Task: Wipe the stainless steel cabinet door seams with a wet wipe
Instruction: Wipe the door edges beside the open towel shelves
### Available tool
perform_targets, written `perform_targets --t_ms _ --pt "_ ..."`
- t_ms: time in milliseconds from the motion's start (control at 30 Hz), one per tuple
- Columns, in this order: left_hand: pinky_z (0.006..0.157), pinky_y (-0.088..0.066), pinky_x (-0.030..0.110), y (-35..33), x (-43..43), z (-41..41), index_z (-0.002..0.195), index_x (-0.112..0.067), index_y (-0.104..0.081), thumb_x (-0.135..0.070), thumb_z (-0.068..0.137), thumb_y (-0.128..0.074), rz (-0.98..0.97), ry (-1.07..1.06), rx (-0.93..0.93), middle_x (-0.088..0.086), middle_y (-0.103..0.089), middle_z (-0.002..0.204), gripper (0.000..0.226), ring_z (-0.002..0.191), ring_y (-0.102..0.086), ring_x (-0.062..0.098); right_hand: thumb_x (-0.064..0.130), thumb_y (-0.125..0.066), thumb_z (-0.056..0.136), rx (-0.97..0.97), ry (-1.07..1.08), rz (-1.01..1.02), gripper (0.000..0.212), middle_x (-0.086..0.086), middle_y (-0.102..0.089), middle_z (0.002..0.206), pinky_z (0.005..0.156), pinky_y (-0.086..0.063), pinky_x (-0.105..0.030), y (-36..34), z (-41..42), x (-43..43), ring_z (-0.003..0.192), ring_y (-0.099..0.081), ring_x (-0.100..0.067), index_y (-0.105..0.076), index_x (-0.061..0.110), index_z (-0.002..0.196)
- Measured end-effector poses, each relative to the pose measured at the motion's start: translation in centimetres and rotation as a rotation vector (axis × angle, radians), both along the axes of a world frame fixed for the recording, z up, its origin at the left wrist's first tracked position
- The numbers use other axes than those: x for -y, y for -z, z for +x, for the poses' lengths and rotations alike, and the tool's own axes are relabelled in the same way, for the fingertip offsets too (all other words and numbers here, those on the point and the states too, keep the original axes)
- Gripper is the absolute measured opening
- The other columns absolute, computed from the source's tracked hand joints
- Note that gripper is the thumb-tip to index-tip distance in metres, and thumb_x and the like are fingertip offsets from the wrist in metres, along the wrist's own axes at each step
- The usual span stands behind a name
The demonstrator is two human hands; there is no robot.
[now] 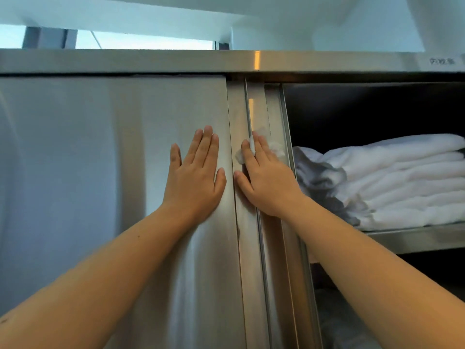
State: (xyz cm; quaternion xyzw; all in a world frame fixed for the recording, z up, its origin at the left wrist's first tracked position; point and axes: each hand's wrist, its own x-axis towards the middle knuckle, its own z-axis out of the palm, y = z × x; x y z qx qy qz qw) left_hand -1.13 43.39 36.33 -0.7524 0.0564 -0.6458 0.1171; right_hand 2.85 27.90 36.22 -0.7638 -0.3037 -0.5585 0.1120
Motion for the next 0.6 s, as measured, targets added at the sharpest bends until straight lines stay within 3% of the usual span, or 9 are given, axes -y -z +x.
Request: perform_targets --t_ms 233,600 --pt "0.111 0.008 0.039 -0.8 -0.4 0.2 0.146 -0.018 0.001 -0.043 0.089 -0.007 0.003 0.033 0.029 -0.007 0.011 0.152 0.063 0.14 0.013 0.006 0.043 -0.026 0.099 0.043 0.03 0.025 0.065 -0.013 0.005 0.156 0.114 -0.004 -0.034 -4.5 0.5 -0.3 0.144 0.005 -0.023 -0.003 0.008 0.149" --pt "0.104 0.025 0.028 -0.7 -0.5 0.2 0.144 -0.024 0.009 -0.045 0.087 -0.002 0.001 0.039 0.031 -0.01 0.018 0.151 0.062 0.138 0.02 0.004 0.04 -0.026 0.1 0.057 -0.046 0.059 0.063 -0.011 0.01 0.156 0.112 0.004 -0.032 -6.0 0.8 -0.5 0.143 0.009 -0.021 0.0 0.01 0.149"
